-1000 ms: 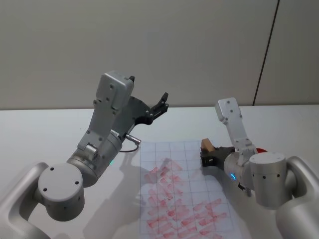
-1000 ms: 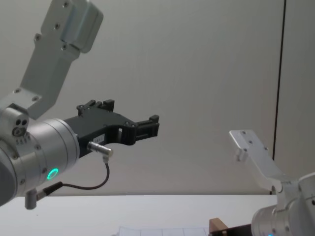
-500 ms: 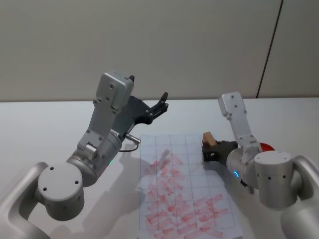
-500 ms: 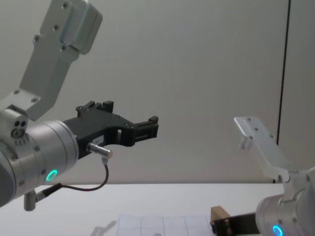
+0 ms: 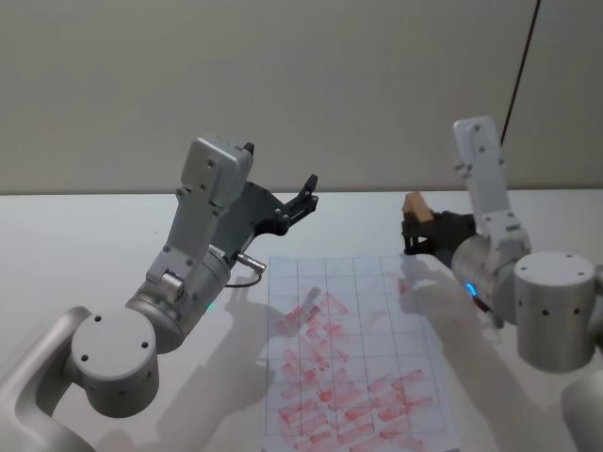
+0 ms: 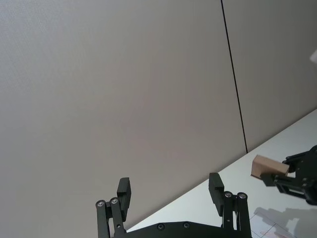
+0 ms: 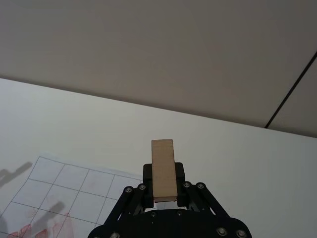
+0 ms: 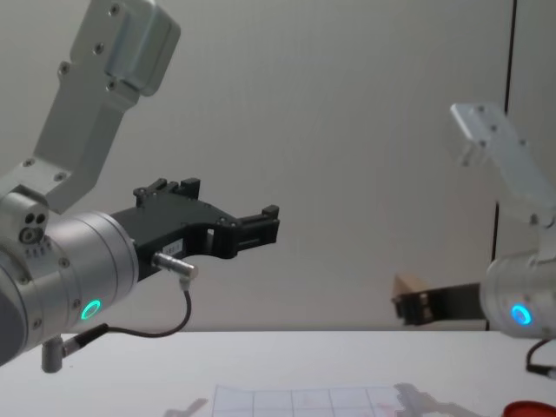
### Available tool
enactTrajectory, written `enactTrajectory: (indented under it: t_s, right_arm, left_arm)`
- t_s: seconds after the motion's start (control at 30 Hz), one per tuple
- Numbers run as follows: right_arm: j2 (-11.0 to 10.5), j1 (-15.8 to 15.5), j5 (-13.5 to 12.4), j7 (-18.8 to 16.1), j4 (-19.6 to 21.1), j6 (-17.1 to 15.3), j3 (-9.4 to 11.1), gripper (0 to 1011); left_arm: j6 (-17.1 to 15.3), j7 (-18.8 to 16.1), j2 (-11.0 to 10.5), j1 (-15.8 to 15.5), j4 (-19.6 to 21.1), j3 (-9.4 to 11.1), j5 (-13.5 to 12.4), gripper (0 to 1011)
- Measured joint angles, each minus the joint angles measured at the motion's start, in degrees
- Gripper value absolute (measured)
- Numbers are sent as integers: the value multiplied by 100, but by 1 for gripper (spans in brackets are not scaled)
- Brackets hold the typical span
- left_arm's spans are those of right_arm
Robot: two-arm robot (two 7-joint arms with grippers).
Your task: Use the one hand to pick up the stamp and affix it onto the A4 paper.
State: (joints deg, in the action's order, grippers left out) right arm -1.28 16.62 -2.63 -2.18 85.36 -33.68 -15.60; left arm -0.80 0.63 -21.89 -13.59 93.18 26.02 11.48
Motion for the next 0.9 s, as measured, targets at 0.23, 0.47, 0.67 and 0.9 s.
enactTrajectory:
  t_s: [0.23,0.47,0.67,0.9]
  right_arm:
    - [-115,-141,-25,130,324,-179,113,219]
    - [-247,-307,-68,248,506,-379,233,219]
    - [-365,-451,-111,304,557,-526,346,219]
    - [-451,-555,-149,326,489,-624,444,219]
  left_arm:
    - [0,0,0,0,0,0,0,1001]
    - [0,0,0,0,0,0,0,1001]
    - [0,0,0,0,0,0,0,1001]
    - [0,0,0,0,0,0,0,1001]
